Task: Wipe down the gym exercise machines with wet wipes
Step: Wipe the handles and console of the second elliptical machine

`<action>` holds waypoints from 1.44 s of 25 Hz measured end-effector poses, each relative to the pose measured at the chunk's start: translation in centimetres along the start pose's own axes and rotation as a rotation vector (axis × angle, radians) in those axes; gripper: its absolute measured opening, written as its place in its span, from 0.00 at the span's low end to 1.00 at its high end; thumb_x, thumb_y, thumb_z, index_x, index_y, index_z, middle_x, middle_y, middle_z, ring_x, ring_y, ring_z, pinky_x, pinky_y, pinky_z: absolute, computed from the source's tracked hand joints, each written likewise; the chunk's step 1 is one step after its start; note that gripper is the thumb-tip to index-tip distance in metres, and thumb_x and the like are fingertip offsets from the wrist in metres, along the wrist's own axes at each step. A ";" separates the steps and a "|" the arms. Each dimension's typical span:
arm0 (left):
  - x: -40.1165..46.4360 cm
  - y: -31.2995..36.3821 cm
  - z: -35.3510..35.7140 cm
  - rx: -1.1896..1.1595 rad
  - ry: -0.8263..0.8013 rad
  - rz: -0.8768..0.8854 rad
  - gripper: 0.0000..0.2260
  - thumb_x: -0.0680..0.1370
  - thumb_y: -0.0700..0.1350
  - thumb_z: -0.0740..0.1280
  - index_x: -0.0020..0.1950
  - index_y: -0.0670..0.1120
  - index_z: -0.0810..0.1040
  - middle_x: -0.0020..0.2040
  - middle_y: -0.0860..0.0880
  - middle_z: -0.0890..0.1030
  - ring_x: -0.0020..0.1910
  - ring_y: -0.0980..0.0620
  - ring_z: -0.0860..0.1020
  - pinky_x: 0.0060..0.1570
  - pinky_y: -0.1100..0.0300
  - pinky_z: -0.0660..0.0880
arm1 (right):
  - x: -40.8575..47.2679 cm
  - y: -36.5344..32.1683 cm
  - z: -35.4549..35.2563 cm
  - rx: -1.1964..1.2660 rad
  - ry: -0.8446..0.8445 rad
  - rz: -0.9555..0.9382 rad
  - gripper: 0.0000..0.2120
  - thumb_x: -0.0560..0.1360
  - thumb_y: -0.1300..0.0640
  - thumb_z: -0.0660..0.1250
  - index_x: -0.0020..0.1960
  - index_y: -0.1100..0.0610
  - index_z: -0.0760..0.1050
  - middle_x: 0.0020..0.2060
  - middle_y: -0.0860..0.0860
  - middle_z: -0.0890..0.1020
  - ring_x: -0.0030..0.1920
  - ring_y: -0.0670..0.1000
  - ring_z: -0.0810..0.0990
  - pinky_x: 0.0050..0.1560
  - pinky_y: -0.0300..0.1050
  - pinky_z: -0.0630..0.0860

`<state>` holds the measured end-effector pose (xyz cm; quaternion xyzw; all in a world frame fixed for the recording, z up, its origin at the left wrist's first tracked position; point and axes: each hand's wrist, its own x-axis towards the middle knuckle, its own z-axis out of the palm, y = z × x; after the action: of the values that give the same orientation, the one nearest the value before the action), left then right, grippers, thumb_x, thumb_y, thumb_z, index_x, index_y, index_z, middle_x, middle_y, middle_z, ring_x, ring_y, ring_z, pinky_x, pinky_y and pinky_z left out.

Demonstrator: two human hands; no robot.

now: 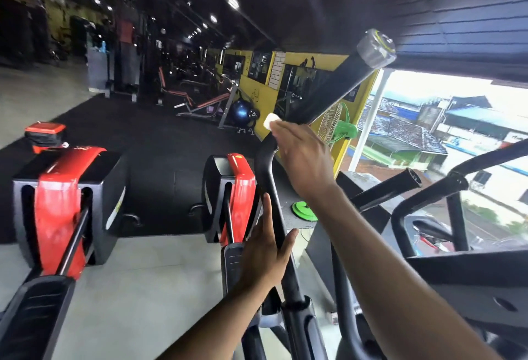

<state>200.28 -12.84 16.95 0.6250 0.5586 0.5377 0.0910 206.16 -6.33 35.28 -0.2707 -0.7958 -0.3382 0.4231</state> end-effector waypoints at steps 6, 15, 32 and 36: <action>-0.2 -0.1 -0.4 0.039 -0.060 -0.100 0.38 0.76 0.75 0.46 0.78 0.66 0.27 0.62 0.45 0.84 0.46 0.44 0.85 0.37 0.54 0.73 | 0.6 -3.0 0.6 -0.209 -0.382 0.008 0.15 0.78 0.66 0.64 0.63 0.57 0.78 0.62 0.51 0.82 0.54 0.54 0.81 0.42 0.53 0.83; -0.2 -1.0 0.4 0.028 -0.043 -0.055 0.40 0.76 0.78 0.40 0.82 0.62 0.31 0.64 0.43 0.83 0.45 0.44 0.85 0.36 0.50 0.80 | -0.5 -1.9 3.8 -0.126 -0.662 -0.258 0.15 0.80 0.67 0.61 0.62 0.58 0.78 0.58 0.52 0.83 0.57 0.54 0.84 0.56 0.52 0.82; -0.2 -0.7 0.4 -0.035 -0.013 -0.024 0.40 0.77 0.78 0.43 0.83 0.63 0.33 0.77 0.43 0.73 0.53 0.42 0.85 0.38 0.47 0.83 | -2.4 0.8 1.6 0.069 -0.634 -0.232 0.20 0.75 0.68 0.69 0.62 0.50 0.82 0.55 0.47 0.77 0.44 0.46 0.82 0.45 0.45 0.83; -0.2 -0.6 0.3 0.003 -0.022 -0.056 0.41 0.75 0.80 0.40 0.81 0.64 0.31 0.67 0.42 0.81 0.44 0.40 0.85 0.34 0.49 0.77 | -2.7 2.7 0.7 0.341 -0.469 0.152 0.11 0.76 0.64 0.73 0.54 0.51 0.85 0.51 0.45 0.83 0.50 0.43 0.83 0.53 0.43 0.81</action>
<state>200.16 -12.64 16.30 0.6152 0.5755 0.5272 0.1111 209.09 -4.44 33.54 -0.3253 -0.8945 -0.0953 0.2914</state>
